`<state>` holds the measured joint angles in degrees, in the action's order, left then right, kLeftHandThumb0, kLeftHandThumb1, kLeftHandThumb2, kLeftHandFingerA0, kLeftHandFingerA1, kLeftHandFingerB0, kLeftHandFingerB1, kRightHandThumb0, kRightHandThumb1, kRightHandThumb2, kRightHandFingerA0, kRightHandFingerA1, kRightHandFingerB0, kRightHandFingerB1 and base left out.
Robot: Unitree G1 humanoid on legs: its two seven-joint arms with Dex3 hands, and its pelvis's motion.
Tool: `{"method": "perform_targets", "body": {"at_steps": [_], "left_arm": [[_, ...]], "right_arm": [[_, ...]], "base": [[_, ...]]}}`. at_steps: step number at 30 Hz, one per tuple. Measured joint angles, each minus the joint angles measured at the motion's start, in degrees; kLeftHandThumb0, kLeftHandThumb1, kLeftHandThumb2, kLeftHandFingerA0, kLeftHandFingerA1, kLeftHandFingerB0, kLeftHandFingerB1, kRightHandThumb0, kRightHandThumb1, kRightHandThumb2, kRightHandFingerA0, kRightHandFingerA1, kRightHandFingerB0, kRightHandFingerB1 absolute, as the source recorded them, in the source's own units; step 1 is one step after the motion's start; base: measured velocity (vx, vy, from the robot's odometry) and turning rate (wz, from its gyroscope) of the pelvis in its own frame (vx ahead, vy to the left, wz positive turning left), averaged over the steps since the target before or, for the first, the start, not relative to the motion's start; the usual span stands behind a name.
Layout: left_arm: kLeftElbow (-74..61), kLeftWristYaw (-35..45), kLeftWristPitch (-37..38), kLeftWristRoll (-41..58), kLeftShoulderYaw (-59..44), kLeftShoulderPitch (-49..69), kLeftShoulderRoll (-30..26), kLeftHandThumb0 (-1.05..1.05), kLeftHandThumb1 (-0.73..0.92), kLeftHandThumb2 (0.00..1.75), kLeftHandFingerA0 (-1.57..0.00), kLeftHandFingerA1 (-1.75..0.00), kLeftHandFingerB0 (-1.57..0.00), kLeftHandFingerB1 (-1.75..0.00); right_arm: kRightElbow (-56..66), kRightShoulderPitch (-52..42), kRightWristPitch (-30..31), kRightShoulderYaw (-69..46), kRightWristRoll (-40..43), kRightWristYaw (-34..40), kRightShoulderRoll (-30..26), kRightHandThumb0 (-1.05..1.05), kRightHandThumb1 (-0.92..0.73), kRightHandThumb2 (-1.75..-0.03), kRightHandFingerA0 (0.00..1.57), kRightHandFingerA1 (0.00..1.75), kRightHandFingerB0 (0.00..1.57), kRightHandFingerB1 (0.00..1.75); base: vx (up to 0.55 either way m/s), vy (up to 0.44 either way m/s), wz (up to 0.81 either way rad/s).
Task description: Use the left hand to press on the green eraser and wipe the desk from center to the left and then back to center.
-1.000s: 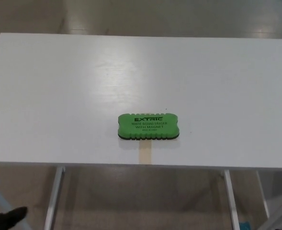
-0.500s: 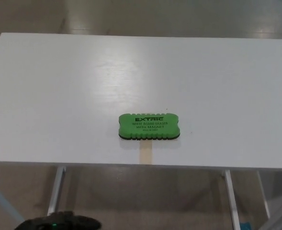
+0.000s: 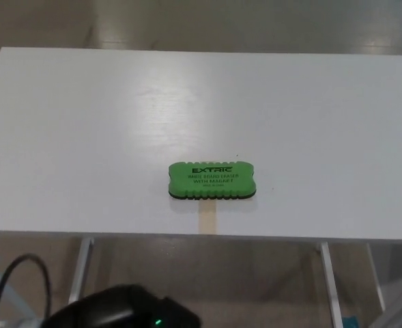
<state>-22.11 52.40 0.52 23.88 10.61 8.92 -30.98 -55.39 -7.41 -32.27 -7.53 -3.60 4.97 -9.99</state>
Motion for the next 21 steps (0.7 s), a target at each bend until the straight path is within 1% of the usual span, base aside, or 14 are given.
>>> {"method": "perform_targets", "body": {"at_steps": [1,2,3,5,9,10,11,12,13,15,16,17,21], "left_arm": [[-1.7,-0.5,-0.6,0.3,0.3,-3.5,1.9,-0.25,0.82,0.64,-0.98,-0.96,-0.89,-0.95],[-1.7,-0.5,-0.6,0.3,0.3,-3.5,1.9,-0.24,0.82,0.64,-0.95,-1.02,-0.85,-1.00],[-3.0,-1.9,-1.2,0.2,0.3,-7.2,4.3,-0.24,0.82,0.64,-0.95,-1.02,-0.85,-1.00],[-3.5,-3.6,-1.6,-0.4,0.2,-9.2,6.0,-0.22,0.82,0.64,-0.94,-1.03,-0.83,-1.03],[-4.1,-7.8,-2.9,-2.7,0.1,-13.5,9.7,-0.21,0.83,0.64,-0.95,-1.03,-0.83,-1.02],[-4.0,-8.8,-3.3,-3.3,0.1,-14.6,10.5,-0.19,0.84,0.64,-0.94,-1.01,-0.83,-0.93],[-3.9,-9.8,-3.6,-3.9,0.1,-15.7,11.4,-0.19,0.84,0.64,-0.94,-1.01,-0.83,-0.93],[-3.8,-10.1,-3.8,-4.1,0.1,-16.2,11.7,-0.20,0.84,0.64,-0.94,-0.95,-0.84,-0.86],[-3.1,-11.6,-4.5,-5.0,0.0,-18.5,13.1,-0.20,0.84,0.64,-0.96,-0.87,-0.85,-0.85],[-1.7,-13.2,-5.3,-5.8,0.0,-21.3,14.7,-0.20,0.84,0.64,-0.96,-0.87,-0.85,-0.85],[-0.5,-14.4,-5.9,-6.4,0.0,-23.4,15.8,-0.22,0.84,0.65,-0.99,-0.73,-0.85,-0.81],[0.1,-14.9,-6.1,-6.7,0.0,-24.3,16.3,-0.22,0.83,0.66,-1.01,-0.59,-0.89,-0.74],[6.5,-18.9,-7.7,-9.3,-0.1,-32.3,19.7,-0.21,0.83,0.66,-1.04,-0.55,-0.91,-0.71]], "right_arm": [[-0.2,0.0,-0.1,0.1,0.0,0.1,0.0,-0.40,-0.72,-0.63,0.68,0.50,0.51,0.37],[-0.2,0.0,-0.1,0.1,0.0,0.1,0.0,-0.40,-0.72,-0.63,0.68,0.51,0.51,0.37],[-0.2,0.1,-0.3,0.2,0.0,0.1,0.0,-0.40,-0.72,-0.63,0.68,0.51,0.51,0.37],[-0.3,0.2,-0.3,0.2,0.0,0.1,0.0,-0.39,-0.72,-0.62,0.69,0.51,0.52,0.37],[-0.4,0.1,-0.3,0.2,0.0,0.0,0.0,-0.39,-0.72,-0.63,0.70,0.52,0.52,0.37],[-0.4,0.2,-0.3,0.2,0.0,0.0,0.0,-0.39,-0.73,-0.62,0.71,0.54,0.52,0.37],[-0.4,0.2,-0.3,0.2,0.0,0.0,0.0,-0.39,-0.73,-0.62,0.71,0.54,0.52,0.37],[-0.4,0.2,-0.3,0.2,0.1,0.0,0.0,-0.39,-0.73,-0.63,0.70,0.55,0.52,0.37],[-0.4,0.3,-0.3,0.2,0.1,0.0,0.0,-0.38,-0.73,-0.63,0.70,0.55,0.52,0.37],[-0.3,0.4,-0.3,0.2,0.1,-0.1,0.0,-0.38,-0.73,-0.63,0.70,0.55,0.52,0.37],[-0.3,0.5,-0.3,0.3,0.1,-0.1,0.0,-0.38,-0.73,-0.63,0.69,0.55,0.52,0.37],[-0.3,0.5,-0.3,0.3,0.1,-0.1,0.0,-0.38,-0.74,-0.63,0.69,0.55,0.52,0.37],[-0.2,0.5,-0.3,0.5,0.1,-0.4,0.0,-0.38,-0.74,-0.63,0.68,0.55,0.50,0.37]], "base": [[0.00,0.000,0.00],[0.00,0.000,0.00],[0.00,0.000,0.00],[0.00,0.000,0.00],[0.00,0.000,0.00],[0.00,0.000,0.00],[0.00,0.000,0.00],[0.00,0.000,0.00],[0.00,0.000,0.00],[0.00,0.000,0.00],[0.00,0.000,0.00],[0.00,0.000,0.00],[0.00,0.000,0.00]]}}
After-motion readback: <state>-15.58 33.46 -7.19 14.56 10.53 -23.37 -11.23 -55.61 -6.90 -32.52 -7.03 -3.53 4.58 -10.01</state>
